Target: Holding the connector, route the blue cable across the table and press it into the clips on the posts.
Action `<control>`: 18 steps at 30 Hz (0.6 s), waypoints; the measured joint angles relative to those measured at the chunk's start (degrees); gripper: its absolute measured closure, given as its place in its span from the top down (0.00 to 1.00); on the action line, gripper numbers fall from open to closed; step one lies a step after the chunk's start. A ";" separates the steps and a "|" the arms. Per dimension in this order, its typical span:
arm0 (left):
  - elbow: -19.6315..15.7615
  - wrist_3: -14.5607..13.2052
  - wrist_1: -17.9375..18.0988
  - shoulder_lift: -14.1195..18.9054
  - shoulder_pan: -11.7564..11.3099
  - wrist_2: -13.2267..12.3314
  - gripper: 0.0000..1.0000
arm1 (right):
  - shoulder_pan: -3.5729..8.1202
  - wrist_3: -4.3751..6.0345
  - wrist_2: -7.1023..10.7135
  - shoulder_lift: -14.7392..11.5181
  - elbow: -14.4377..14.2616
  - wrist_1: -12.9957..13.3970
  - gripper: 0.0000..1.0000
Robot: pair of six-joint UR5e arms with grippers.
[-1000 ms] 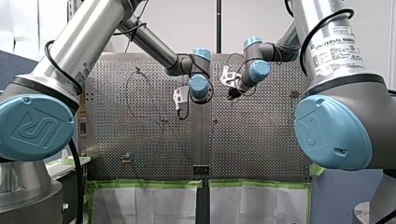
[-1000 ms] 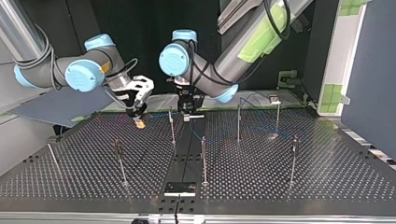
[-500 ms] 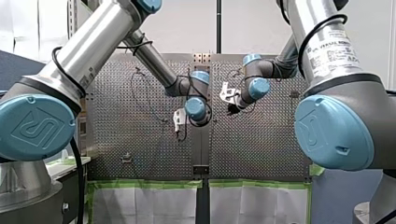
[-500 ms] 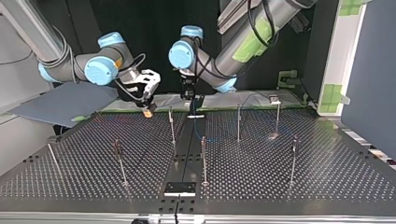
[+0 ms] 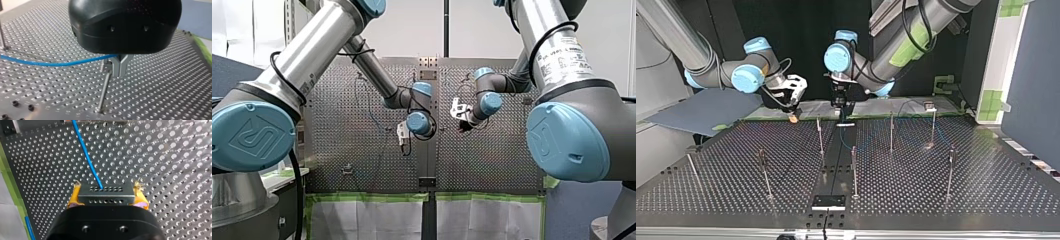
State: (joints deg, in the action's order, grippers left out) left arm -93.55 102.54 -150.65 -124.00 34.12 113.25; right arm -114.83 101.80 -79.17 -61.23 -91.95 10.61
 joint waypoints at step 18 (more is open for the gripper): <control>6.53 0.28 -0.96 -5.79 -1.86 -2.37 0.00 | 2.22 0.38 0.17 1.27 0.04 2.95 0.00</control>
State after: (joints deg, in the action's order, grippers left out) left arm -87.02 102.82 -151.61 -129.79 32.26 110.89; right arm -112.61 102.17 -79.00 -59.96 -91.92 13.56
